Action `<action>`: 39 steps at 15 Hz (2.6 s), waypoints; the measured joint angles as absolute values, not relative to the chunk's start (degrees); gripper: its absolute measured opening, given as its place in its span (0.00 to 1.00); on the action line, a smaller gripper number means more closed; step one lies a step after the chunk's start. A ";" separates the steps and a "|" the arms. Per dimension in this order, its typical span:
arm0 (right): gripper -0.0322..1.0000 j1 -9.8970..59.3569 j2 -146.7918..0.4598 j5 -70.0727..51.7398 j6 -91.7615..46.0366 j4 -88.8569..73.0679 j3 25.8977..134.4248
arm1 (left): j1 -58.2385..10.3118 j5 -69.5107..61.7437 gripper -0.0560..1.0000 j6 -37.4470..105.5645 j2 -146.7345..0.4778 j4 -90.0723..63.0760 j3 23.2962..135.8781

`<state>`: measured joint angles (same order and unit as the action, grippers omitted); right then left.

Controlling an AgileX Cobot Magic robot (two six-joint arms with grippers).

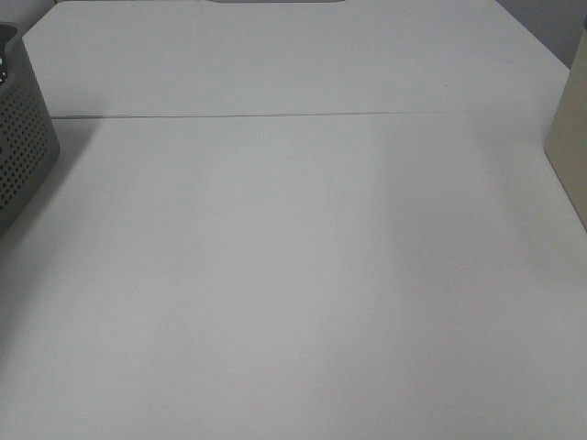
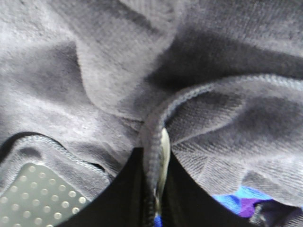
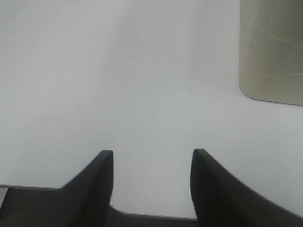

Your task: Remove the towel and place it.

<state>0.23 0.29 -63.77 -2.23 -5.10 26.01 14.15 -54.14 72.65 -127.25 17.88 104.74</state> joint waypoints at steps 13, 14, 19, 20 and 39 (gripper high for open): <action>0.51 0.23 0.29 -63.77 -2.23 -5.10 26.01 | 14.15 -55.29 0.13 60.50 -120.21 17.70 105.37; 0.51 0.23 0.29 -63.77 -2.23 -5.10 26.01 | 14.15 -56.26 0.09 60.10 -119.52 17.76 105.37; 0.51 -2.29 0.29 -63.77 -2.23 -5.21 26.01 | 11.23 -57.64 0.05 52.83 -109.78 17.88 105.37; 0.51 -2.81 0.29 -63.77 -2.23 -5.27 26.01 | 9.57 -56.72 0.05 50.02 -107.54 17.70 105.37; 0.51 -2.86 0.11 -63.77 -2.23 -5.56 26.01 | -35.98 -61.59 0.05 23.43 -91.10 16.10 110.47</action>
<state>-2.86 0.11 -63.77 -2.23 -5.56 26.01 -35.98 -61.59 23.43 -91.10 16.10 110.47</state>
